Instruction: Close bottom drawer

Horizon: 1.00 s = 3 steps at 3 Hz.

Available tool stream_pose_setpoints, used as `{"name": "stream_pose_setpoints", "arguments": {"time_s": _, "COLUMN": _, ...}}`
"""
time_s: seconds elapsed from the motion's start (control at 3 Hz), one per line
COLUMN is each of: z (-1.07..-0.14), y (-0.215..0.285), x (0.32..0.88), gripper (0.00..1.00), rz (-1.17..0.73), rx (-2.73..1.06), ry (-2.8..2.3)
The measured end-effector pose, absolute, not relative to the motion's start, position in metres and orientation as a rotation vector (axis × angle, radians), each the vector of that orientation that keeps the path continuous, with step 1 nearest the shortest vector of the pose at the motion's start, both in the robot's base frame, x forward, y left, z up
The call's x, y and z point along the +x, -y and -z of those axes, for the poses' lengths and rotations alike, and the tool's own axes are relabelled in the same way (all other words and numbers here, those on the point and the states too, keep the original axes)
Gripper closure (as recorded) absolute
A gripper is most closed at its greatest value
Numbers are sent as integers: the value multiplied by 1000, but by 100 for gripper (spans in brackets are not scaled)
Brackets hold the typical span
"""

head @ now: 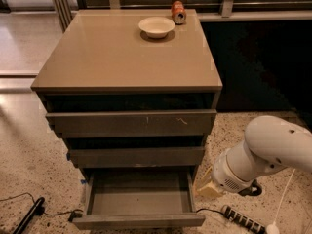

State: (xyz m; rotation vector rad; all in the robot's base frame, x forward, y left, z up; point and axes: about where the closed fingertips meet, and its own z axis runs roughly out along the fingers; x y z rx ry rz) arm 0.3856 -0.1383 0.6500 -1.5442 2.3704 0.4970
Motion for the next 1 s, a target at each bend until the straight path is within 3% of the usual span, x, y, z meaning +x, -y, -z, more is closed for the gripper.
{"name": "stream_pose_setpoints", "arguments": {"time_s": 1.0, "z": -573, "y": 131, "x": 347, "gripper": 100, "rz": -612, "rx": -1554, "ry": -2408}}
